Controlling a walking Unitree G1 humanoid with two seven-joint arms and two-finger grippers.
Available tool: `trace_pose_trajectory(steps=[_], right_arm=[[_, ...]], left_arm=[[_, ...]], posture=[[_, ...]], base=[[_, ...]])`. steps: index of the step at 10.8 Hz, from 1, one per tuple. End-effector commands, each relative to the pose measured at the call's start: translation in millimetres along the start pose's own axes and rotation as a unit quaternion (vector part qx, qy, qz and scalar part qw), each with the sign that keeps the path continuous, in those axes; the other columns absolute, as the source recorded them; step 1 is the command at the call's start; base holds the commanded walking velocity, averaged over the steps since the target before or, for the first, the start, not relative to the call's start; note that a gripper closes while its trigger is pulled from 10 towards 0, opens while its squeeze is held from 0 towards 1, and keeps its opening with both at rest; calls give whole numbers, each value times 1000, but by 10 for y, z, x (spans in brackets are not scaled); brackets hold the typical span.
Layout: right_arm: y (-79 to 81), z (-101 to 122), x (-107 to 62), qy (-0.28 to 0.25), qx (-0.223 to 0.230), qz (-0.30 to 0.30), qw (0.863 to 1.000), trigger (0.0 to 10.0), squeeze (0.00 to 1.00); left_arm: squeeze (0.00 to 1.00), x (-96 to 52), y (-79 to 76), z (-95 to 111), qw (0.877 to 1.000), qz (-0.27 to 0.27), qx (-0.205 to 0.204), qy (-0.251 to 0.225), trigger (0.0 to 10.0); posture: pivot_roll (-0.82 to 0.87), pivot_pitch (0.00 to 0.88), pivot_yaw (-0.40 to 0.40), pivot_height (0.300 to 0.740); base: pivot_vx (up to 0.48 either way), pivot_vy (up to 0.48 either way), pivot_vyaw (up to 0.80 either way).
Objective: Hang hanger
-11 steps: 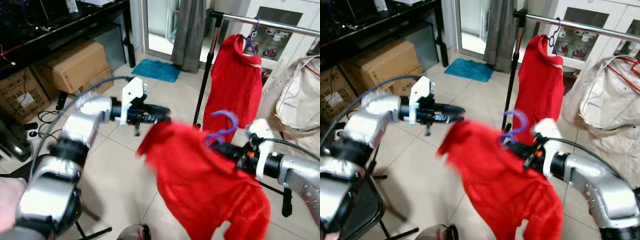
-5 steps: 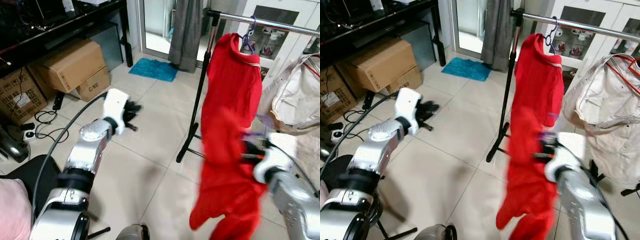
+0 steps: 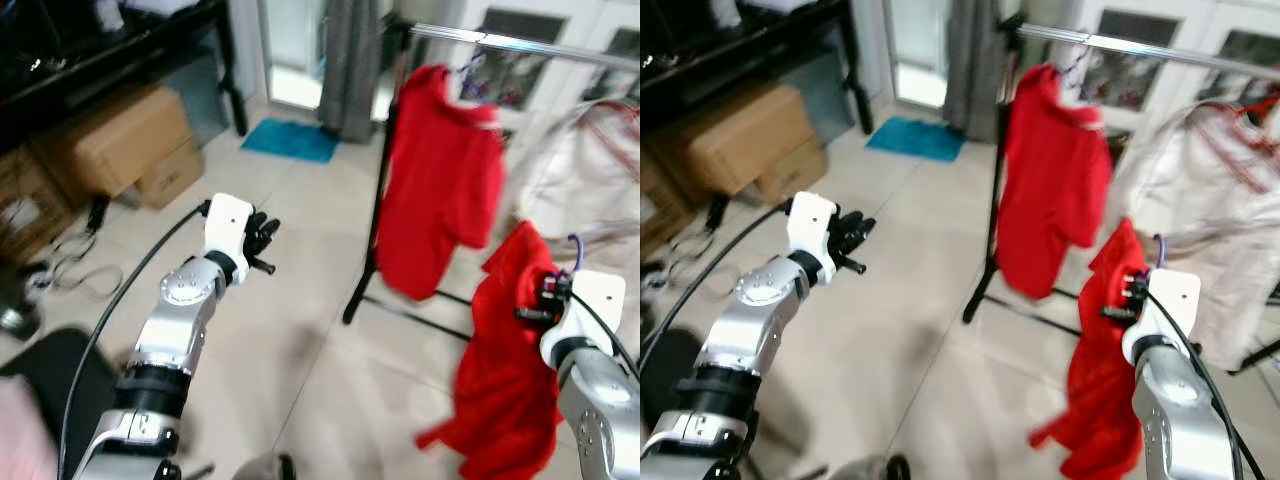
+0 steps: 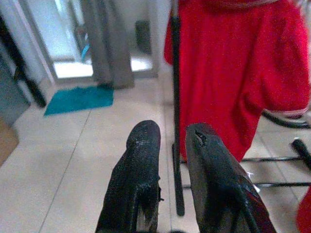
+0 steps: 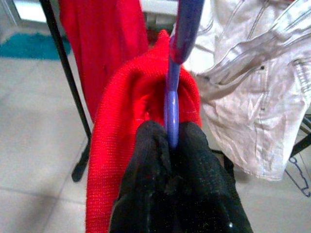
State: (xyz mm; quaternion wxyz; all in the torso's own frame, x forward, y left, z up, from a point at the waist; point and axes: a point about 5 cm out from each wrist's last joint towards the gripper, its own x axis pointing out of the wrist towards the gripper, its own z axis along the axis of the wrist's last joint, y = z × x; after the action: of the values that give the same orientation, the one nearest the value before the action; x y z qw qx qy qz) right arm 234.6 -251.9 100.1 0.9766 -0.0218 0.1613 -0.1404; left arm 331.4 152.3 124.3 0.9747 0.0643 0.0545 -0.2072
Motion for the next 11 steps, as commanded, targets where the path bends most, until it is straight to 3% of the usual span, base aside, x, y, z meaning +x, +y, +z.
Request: trace_pose_trajectory(steps=[1, 3, 5, 11], right_arm=[[42, 171, -5, -45, -3, 16, 999, 10000, 0], [229, 273, 35, -65, -2, 55, 996, 10000, 0], [255, 277, 78, -67, 7, 49, 997, 10000, 0], [300, 353, 146, -77, 22, 65, 995, 10000, 0]], left_arm=[[0, -4, -26, 57, 1000, -8, 12, -5, 10000], [0, -1, -52, 141, 1000, -19, 10, -19, 10000], [0, -5, -51, 165, 1000, -16, 11, -21, 10000], [0, 20, -61, 226, 999, -35, 23, -18, 10000]], posture=[[2, 0, 49, 740], [3, 0, 50, 740], [7, 0, 49, 740], [5, 0, 63, 740]], base=[[349, 0, 0], [390, 0, 0], [409, 0, -387], [407, 0, 0]])
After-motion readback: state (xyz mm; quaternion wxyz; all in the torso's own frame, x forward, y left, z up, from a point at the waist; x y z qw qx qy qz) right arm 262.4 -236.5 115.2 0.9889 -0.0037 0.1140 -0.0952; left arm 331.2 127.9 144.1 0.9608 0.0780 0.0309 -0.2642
